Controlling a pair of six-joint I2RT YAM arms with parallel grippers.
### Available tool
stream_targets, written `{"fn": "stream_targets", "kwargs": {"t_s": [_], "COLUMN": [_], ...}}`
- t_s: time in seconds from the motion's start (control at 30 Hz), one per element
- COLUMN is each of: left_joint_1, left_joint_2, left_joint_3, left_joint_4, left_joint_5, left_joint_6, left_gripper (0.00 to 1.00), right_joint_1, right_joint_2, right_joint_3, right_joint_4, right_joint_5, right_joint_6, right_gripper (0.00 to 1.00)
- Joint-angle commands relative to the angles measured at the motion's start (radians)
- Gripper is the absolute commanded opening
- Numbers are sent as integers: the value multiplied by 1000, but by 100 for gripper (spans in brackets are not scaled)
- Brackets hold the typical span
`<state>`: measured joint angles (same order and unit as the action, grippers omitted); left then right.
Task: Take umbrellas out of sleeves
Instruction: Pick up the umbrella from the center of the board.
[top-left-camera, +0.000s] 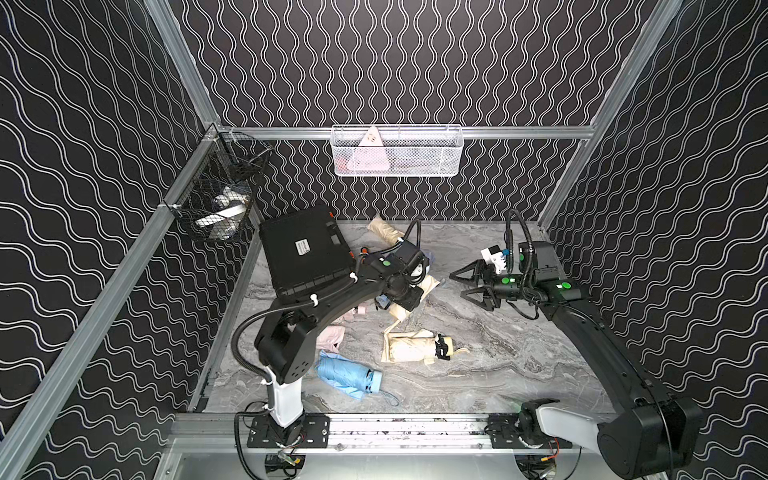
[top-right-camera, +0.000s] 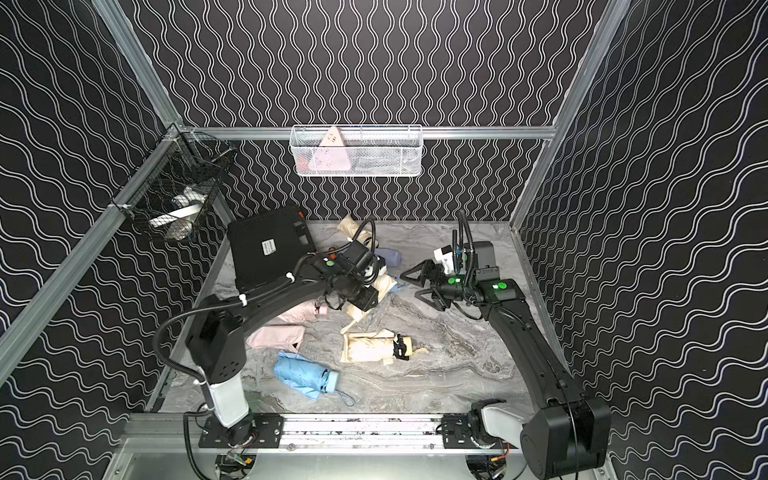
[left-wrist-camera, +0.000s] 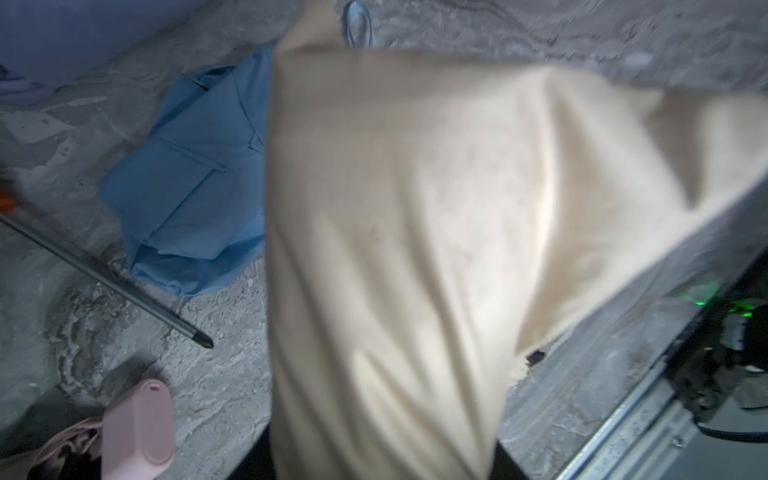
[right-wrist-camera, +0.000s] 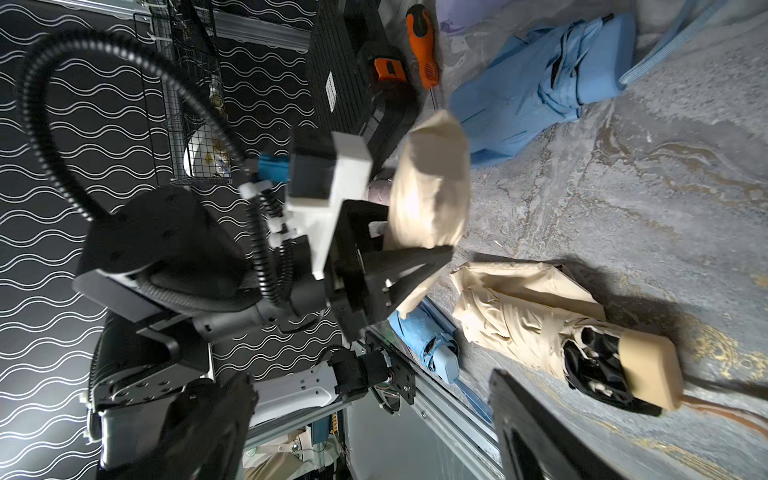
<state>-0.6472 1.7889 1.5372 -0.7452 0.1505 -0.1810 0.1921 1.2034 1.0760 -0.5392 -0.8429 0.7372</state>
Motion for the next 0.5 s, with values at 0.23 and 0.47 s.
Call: {"fn": "stream_targets", "kwargs": {"t_s": [0.23,0.47], "left_joint_1": [139,155], "left_joint_2": [-227,-339], "left_joint_3": [-277,-493], "left_joint_4": [261,431], "left_joint_5": [20,-36], "left_joint_6": [-638,-968], "left_gripper": [23,17], "right_joint_1": [147,440], "right_joint_2": [-28,48], "right_joint_3": [-66,-55], "right_joint_4": [36,56], "right_joint_5": [124,265], "right_joint_6": [24,-19], "right_gripper": [88,83]}}
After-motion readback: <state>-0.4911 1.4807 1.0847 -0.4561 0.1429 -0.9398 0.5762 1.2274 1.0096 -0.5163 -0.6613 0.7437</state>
